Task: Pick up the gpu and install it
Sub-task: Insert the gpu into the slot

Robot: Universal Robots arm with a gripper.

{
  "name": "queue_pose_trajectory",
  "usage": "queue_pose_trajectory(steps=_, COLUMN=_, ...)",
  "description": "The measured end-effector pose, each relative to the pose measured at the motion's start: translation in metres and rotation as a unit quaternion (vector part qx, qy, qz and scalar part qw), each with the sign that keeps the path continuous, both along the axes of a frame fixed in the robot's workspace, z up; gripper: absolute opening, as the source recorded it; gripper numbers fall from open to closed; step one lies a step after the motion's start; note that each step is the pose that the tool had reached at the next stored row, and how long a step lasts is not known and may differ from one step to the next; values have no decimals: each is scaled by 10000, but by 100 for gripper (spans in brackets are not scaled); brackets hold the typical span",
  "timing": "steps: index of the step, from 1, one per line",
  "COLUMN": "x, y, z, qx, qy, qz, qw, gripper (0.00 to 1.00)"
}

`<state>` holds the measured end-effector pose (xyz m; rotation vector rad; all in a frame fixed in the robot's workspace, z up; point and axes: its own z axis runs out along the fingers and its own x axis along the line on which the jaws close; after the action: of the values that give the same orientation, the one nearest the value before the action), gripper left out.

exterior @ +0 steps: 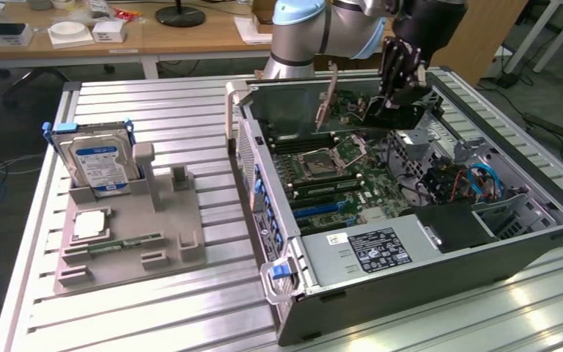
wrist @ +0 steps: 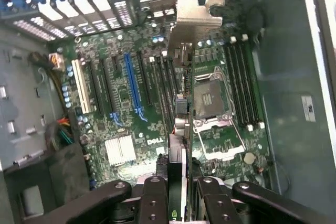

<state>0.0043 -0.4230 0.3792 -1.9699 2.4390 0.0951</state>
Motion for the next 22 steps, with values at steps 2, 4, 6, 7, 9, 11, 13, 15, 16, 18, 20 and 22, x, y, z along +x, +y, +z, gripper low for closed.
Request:
queue_pose_trajectory(steps=2, x=0, y=0, z=-20, qx=0, qy=-1, qz=170, qw=9999, gripper=26)
queue_pose_trajectory(steps=4, x=0, y=0, z=-41, qx=0, qy=-1, qz=333, qw=9994, gripper=26)
queue_pose_trajectory(steps=6, x=0, y=0, z=-62, qx=0, qy=-2, qz=496, qw=9988, gripper=26)
queue_pose_trajectory(steps=7, x=0, y=0, z=-69, qx=-1, qy=-3, qz=557, qw=9984, gripper=26)
queue_pose_trajectory(steps=9, x=1, y=0, z=-79, qx=-4, qy=-46, qz=629, qw=9980, gripper=26)
queue_pose_trajectory(steps=11, x=0, y=0, z=-87, qx=-8, qy=-120, qz=655, qw=9978, gripper=26)
queue_pose_trajectory(steps=13, x=-3, y=0, z=-103, qx=-7, qy=-181, qz=675, qw=9976, gripper=26)
queue_pose_trajectory(steps=15, x=-8, y=0, z=-135, qx=2, qy=-185, qz=697, qw=9974, gripper=26)
queue_pose_trajectory(steps=16, x=-17, y=0, z=-153, qx=4, qy=-185, qz=699, qw=9974, gripper=26)
queue_pose_trajectory(steps=18, x=-46, y=0, z=-165, qx=4, qy=-185, qz=699, qw=9974, gripper=26)
queue_pose_trajectory(steps=20, x=-74, y=0, z=-165, qx=3, qy=-184, qz=700, qw=9974, gripper=26)
queue_pose_trajectory(steps=22, x=-101, y=0, z=-168, qx=4, qy=-185, qz=700, qw=9974, gripper=26)
